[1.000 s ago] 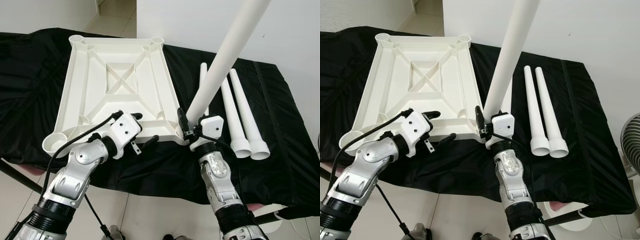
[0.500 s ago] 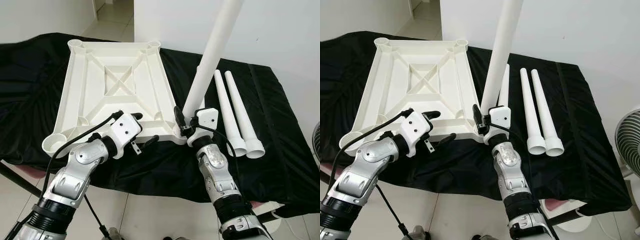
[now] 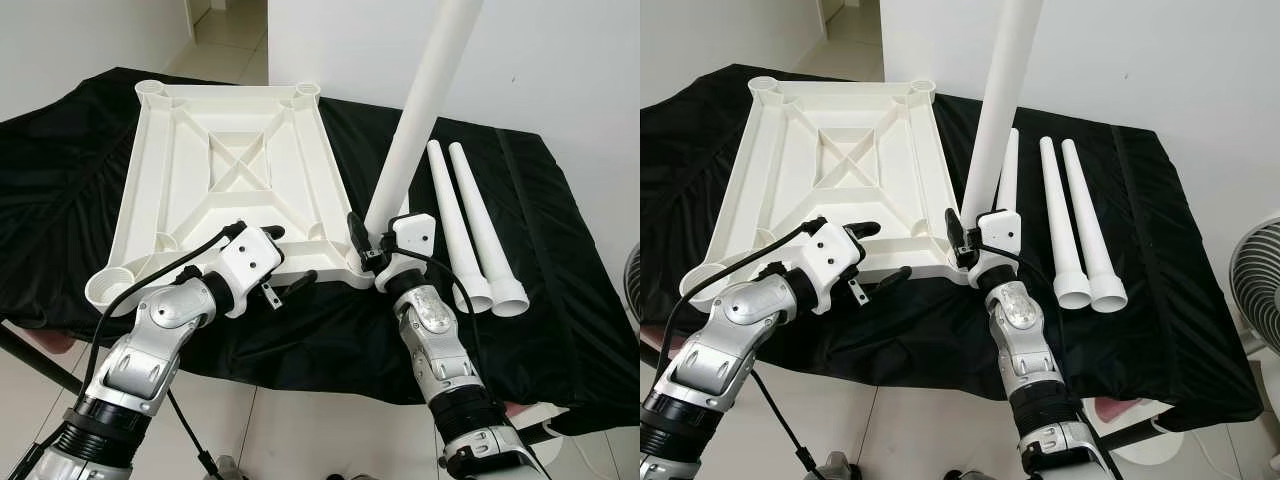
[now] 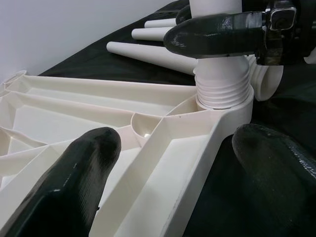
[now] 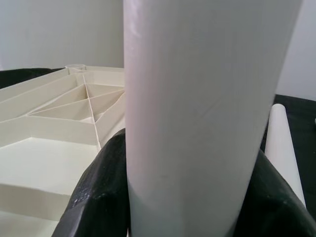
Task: Building children table
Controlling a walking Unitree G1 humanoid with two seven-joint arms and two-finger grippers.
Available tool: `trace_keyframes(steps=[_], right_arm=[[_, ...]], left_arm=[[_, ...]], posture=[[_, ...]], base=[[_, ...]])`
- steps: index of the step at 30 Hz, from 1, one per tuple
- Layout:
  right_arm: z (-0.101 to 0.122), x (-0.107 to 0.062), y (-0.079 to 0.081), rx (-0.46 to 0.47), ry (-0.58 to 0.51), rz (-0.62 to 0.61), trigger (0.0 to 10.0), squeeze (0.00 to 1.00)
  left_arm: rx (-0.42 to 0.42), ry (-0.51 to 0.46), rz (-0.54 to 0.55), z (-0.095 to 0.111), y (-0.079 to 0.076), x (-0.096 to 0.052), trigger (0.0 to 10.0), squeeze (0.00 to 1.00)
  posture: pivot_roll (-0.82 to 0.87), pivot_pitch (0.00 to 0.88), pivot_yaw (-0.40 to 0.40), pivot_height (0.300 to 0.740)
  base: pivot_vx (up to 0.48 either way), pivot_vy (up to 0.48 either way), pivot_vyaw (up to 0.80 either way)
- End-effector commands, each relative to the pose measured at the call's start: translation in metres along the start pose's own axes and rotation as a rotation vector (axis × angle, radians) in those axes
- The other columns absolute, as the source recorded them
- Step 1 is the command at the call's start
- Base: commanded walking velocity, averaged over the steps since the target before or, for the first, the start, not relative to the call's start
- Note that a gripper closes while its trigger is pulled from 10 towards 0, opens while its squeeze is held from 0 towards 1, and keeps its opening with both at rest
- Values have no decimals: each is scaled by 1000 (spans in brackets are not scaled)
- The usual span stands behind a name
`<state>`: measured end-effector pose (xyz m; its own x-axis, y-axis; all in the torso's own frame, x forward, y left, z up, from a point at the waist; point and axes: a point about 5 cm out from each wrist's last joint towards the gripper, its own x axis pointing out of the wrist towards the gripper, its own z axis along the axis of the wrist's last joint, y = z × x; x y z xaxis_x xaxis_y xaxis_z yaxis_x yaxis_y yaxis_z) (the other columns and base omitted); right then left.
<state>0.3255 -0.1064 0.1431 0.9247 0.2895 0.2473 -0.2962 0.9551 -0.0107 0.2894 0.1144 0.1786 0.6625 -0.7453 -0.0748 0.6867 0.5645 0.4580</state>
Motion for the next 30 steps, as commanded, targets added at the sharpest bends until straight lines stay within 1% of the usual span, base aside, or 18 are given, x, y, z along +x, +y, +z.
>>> trace_keyframes(steps=[1,4,5,8,14,18,22,30], right_arm=[[-47,-28,-11,44,230,-78,10000,0],[-45,-30,-15,66,195,-110,10000,0],[-43,-31,-16,83,167,-121,10000,0],[-43,-33,-15,87,153,-122,10000,0],[-43,-31,-15,87,164,-124,10000,0],[-45,-28,-14,56,204,-111,10000,0],[-44,-23,-10,31,214,-82,10000,0],[-42,-21,-10,20,206,-83,10000,0]], left_arm=[[-4,-5,-28,2,-3,0,10000,0],[-3,-5,-30,2,-3,0,10000,0],[-3,-6,-31,2,-3,0,10000,0],[-3,-5,-32,2,-3,0,10000,0],[-2,-5,-34,2,-2,0,10000,0],[-2,-4,-34,2,-2,0,10000,0],[-1,-4,-33,1,-2,0,10000,0],[-2,-5,-32,2,-2,0,10000,0]], posture=[[219,125,-45,740],[219,125,-45,740],[217,126,-43,740],[217,126,-41,740],[218,125,-41,740],[219,124,-40,740],[220,124,-41,740],[221,125,-43,740]], base=[[0,0,0],[0,0,0],[0,0,0],[0,0,0],[0,0,0],[0,0,0],[0,0,0],[0,0,0]])
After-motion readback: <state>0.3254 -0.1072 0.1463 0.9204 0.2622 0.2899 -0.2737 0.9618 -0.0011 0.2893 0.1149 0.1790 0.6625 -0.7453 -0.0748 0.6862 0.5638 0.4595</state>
